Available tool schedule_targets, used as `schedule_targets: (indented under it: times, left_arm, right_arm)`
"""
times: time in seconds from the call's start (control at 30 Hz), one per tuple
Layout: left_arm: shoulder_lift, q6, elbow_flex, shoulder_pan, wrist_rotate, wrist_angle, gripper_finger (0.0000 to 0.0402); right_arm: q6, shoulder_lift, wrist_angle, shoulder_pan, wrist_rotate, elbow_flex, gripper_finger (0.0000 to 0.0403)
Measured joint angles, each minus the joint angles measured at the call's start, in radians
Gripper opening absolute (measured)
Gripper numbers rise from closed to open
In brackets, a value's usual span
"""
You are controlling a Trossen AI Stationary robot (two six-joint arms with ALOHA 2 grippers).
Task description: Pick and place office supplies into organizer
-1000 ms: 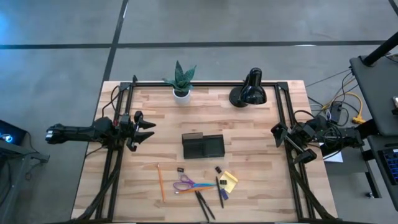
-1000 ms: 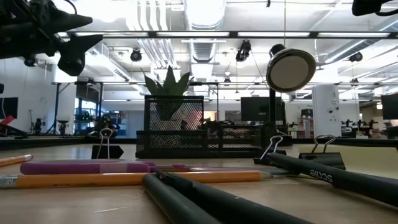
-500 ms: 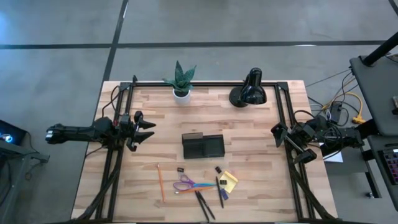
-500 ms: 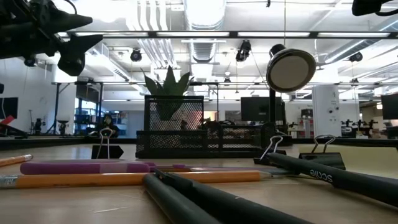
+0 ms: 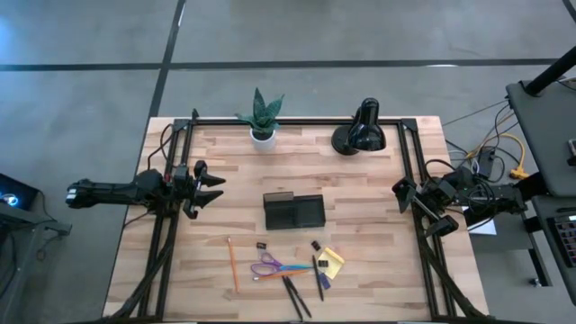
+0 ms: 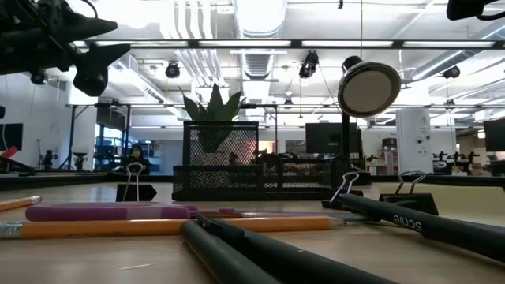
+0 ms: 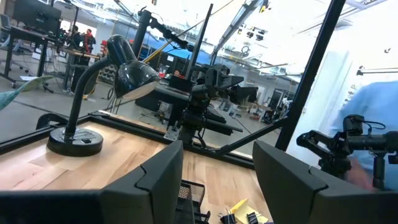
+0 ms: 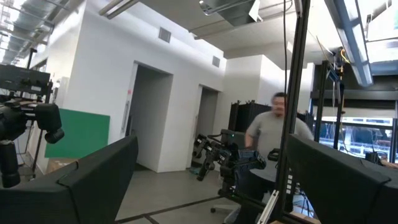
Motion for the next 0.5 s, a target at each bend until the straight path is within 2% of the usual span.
schedule_targets:
  times: [0.43, 0.5]
  left_arm:
    - [0.0, 0.0, 0.0, 0.0, 0.0, 0.0, 0.0182]
    - [0.0, 0.0, 0.0, 0.0, 0.0, 0.0, 0.0182]
  right_arm:
    - [-0.002, 0.0, 0.0, 0.0, 0.0, 0.0, 0.0398]
    - [-0.045, 0.0, 0.0, 0.0, 0.0, 0.0, 0.0398]
